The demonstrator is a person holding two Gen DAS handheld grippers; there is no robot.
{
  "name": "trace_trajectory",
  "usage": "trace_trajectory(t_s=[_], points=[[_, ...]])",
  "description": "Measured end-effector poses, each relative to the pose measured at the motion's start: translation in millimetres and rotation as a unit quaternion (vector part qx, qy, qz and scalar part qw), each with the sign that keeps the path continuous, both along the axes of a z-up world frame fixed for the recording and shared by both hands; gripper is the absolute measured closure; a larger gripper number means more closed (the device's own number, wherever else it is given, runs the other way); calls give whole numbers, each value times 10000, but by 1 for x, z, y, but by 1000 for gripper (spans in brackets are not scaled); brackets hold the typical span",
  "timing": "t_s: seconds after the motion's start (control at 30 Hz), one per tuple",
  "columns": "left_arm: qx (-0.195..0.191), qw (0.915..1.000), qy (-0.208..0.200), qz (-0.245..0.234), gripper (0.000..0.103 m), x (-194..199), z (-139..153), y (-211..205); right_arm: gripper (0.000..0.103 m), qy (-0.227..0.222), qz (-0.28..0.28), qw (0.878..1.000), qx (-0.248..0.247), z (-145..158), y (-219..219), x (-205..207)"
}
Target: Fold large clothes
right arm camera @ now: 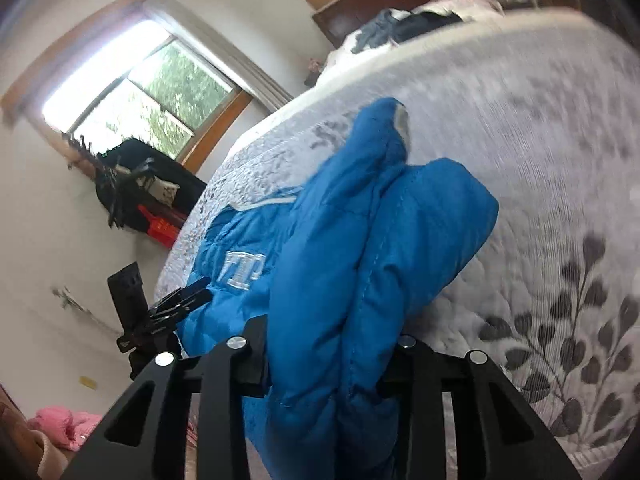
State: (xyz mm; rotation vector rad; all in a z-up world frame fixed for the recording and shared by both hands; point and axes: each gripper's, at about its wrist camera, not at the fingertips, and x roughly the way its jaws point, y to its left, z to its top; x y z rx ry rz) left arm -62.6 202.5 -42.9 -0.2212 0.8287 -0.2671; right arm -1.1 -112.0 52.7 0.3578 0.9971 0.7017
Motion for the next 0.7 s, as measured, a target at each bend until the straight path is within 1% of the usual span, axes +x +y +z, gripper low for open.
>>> trace_trajectory(t_s=[0.1, 0.2, 0.3, 0.4, 0.5, 0.6, 0.7], points=[[-163, 9999, 6, -21, 31, -1, 2, 5, 68, -260, 191, 9989, -346, 27, 24, -4], [-441, 9990, 45, -62, 31, -5, 7, 16, 68, -553, 480, 9942, -786, 54, 61, -9], [-545, 9985, 9, -67, 31, -10, 13, 26, 68, -710, 746, 9884, -1116, 70, 98, -13], [-661, 9978, -98, -3, 31, -19, 24, 37, 68, -799, 1037, 9821, -1357, 77, 131, -15], [-939, 9954, -185, 41, 31, -26, 33, 52, 68, -830, 1328, 9746, -1598, 80, 164, -15], [-1266, 9916, -242, 140, 31, -30, 39, 69, 67, -837, 1597, 9673, -1785, 76, 192, -17], [-1476, 9884, -238, 285, 31, -30, 40, 82, 66, -803, 1890, 9583, -1985, 69, 226, -20]])
